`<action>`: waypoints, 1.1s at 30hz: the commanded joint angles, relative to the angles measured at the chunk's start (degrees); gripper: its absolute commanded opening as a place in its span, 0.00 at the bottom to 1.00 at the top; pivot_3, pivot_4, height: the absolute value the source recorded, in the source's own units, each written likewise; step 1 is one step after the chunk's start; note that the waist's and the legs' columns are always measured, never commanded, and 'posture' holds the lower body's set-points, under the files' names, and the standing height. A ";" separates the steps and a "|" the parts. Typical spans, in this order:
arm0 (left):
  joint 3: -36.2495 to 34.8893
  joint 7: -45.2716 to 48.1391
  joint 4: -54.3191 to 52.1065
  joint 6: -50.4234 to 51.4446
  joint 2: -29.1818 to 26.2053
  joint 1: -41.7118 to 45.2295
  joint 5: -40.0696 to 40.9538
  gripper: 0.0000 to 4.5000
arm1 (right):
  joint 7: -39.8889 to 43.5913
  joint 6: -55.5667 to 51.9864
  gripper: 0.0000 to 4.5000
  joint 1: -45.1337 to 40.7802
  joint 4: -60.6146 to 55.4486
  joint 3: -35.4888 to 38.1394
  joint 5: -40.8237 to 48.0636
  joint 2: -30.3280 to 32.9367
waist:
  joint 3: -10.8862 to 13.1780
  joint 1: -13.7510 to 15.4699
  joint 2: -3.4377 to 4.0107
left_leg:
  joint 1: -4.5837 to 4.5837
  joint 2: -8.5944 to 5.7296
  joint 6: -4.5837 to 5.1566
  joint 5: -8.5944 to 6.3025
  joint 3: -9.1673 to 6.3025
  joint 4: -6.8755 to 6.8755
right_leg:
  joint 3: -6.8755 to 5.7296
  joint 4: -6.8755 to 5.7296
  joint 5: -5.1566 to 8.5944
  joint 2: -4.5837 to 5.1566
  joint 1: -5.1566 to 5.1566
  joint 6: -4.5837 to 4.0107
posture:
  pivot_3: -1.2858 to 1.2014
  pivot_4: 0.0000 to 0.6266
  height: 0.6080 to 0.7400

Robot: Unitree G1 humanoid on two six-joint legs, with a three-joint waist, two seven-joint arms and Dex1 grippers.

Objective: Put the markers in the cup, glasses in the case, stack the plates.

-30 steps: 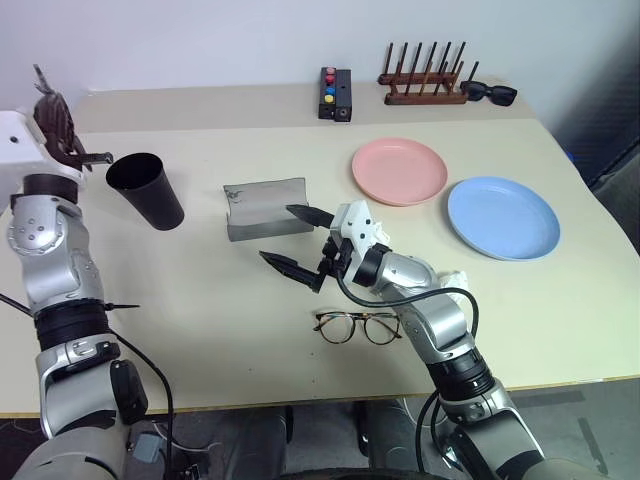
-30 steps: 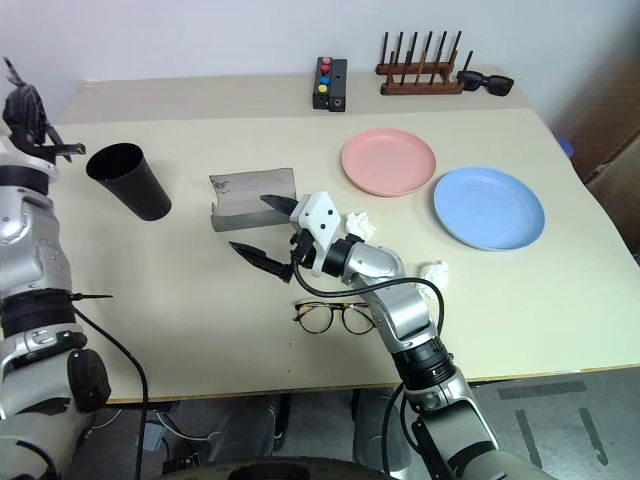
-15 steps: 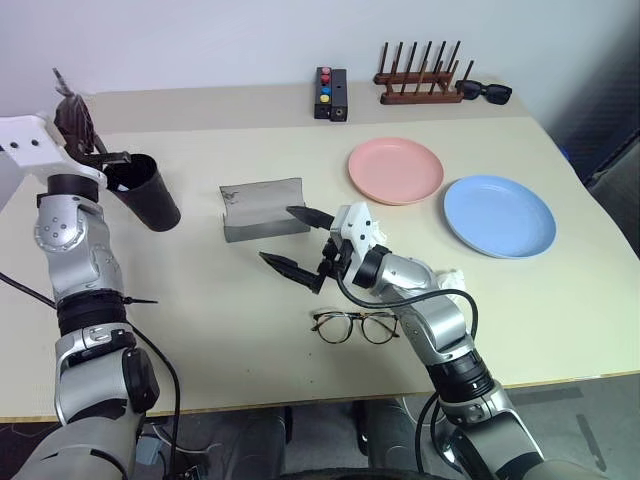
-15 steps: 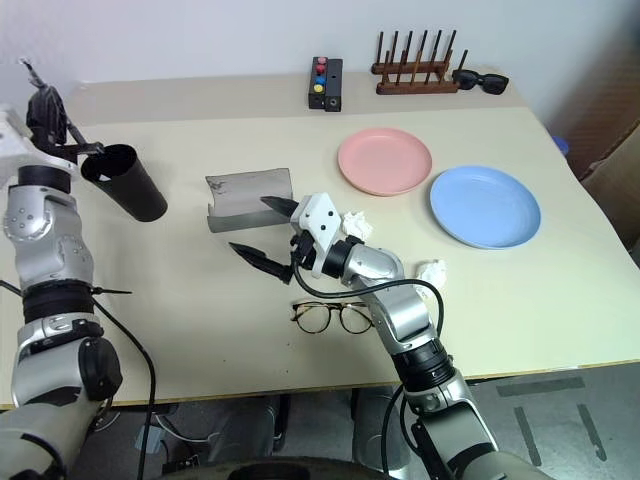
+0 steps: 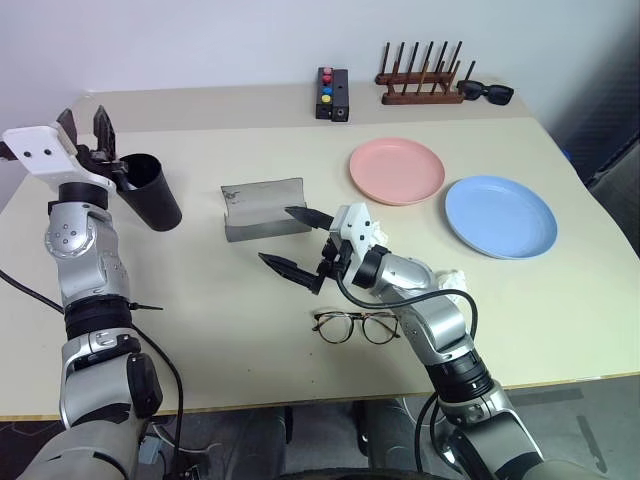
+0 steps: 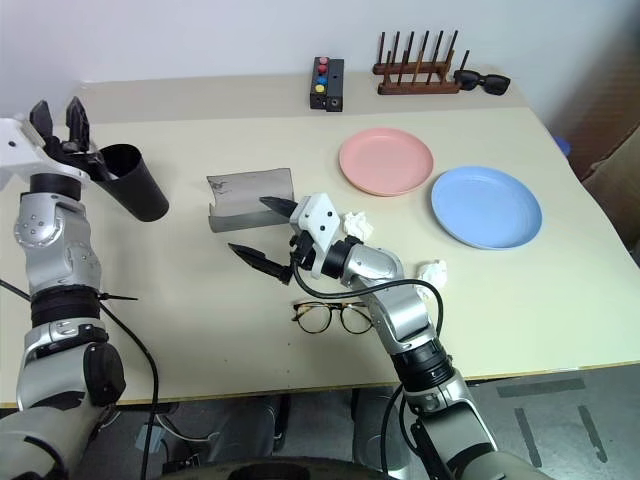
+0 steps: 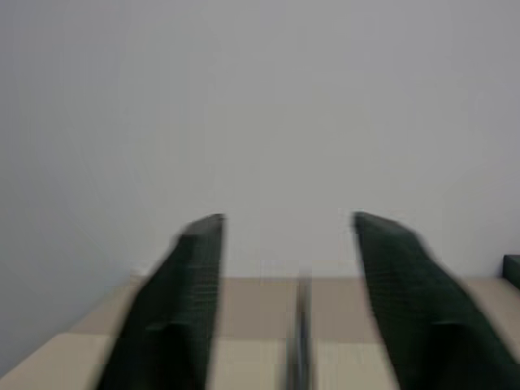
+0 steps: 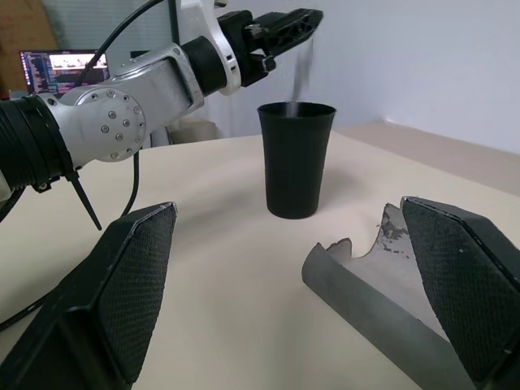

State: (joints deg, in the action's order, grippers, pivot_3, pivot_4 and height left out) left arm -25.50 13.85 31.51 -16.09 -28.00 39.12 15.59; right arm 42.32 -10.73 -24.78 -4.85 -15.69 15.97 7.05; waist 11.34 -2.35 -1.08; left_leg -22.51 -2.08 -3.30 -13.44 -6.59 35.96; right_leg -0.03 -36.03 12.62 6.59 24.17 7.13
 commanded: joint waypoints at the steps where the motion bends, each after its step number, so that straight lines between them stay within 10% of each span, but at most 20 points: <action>1: -0.09 -0.37 -1.98 -0.52 -0.10 0.55 0.84 0.82 | 0.05 0.84 1.00 -0.63 -1.77 -0.02 0.57 -0.74 | 0.00 0.01 0.00 | 0.00 0.00 0.00 0.00 0.00 0.00 | 0.00 0.00 0.00 0.00 0.00 0.00 | 0.52 0.24 0.99; 20: 0.81 4.97 -10.23 6.16 -2.36 2.00 6.01 0.82 | 0.89 0.93 1.00 -1.63 -2.29 1.14 0.06 1.19 | 0.00 -0.01 0.00 | 0.00 0.00 0.00 0.00 0.00 0.00 | 0.00 0.00 0.00 0.00 0.00 0.00 | 0.52 0.24 0.99; 33: 25.02 37.55 -25.13 33.57 -15.39 -4.78 5.47 0.99 | 7.42 -5.48 1.00 0.84 -10.53 6.83 2.89 18.59 | 0.02 -0.19 0.01 | 0.00 0.00 0.01 0.00 0.01 -0.02 | 0.01 0.03 0.03 0.00 -0.04 -0.02 | 0.52 0.24 0.99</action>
State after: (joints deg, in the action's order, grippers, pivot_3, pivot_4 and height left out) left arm -2.15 48.77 8.32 16.84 -41.72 33.95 23.16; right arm 48.69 -15.53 -24.37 -12.14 -9.82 17.31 25.02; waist 11.36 -2.53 -1.06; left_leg -22.51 -2.07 -3.28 -13.44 -6.57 35.93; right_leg -0.02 -36.00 12.65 6.59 24.13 7.11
